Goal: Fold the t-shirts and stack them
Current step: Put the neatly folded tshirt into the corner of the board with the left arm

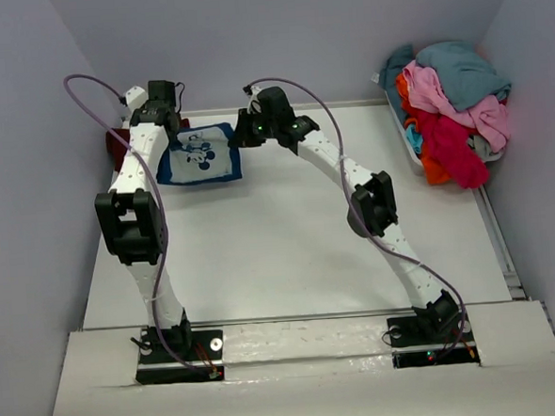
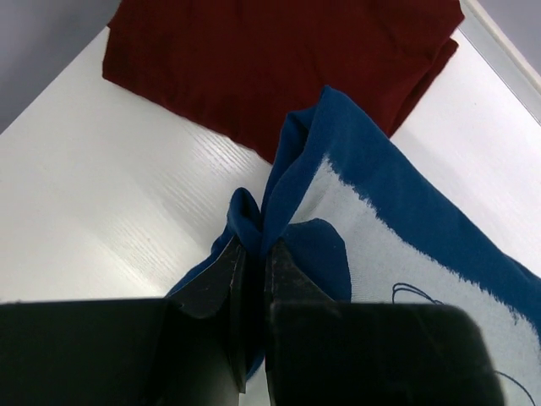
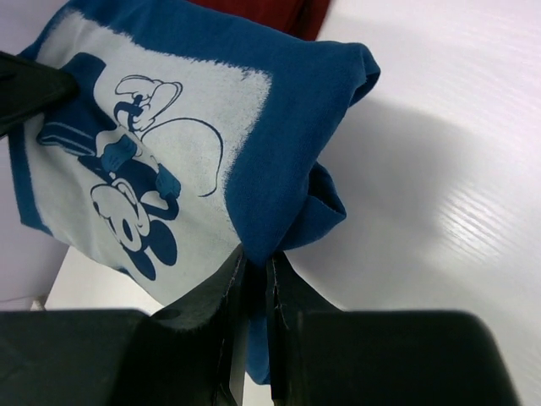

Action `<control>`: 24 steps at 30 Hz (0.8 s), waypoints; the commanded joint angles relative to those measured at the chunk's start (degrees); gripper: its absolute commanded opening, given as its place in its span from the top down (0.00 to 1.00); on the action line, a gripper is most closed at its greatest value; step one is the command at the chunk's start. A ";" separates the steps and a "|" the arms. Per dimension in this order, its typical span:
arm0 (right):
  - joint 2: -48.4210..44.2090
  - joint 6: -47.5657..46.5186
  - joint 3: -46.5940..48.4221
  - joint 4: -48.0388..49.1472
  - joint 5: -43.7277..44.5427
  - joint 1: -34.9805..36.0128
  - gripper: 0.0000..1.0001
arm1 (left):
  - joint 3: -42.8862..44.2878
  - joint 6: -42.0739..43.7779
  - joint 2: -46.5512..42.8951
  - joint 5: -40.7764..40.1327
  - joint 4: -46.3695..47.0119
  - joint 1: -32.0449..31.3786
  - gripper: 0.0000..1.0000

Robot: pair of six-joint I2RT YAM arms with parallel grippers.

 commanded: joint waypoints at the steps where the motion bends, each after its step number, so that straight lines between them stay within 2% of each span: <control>1: -0.40 1.20 0.86 6.30 -3.22 -0.73 0.93 | 3.70 -0.35 -2.20 -7.52 -0.73 4.23 0.94; 11: -0.14 3.58 -1.25 8.33 -6.22 -0.73 0.93 | 3.79 0.53 -2.64 -5.94 -0.12 10.64 0.94; 17: -0.05 2.96 -3.80 6.75 -7.80 -0.73 0.93 | 0.02 1.84 -2.38 -4.18 2.60 10.65 0.94; 21: -1.19 2.43 -8.80 7.36 -7.54 -0.20 0.93 | -3.68 3.25 -2.29 -3.74 4.71 10.65 0.94; 24: 1.00 3.14 -6.62 5.79 -9.11 -0.20 0.93 | -4.21 4.48 -0.89 -3.30 5.77 10.65 0.94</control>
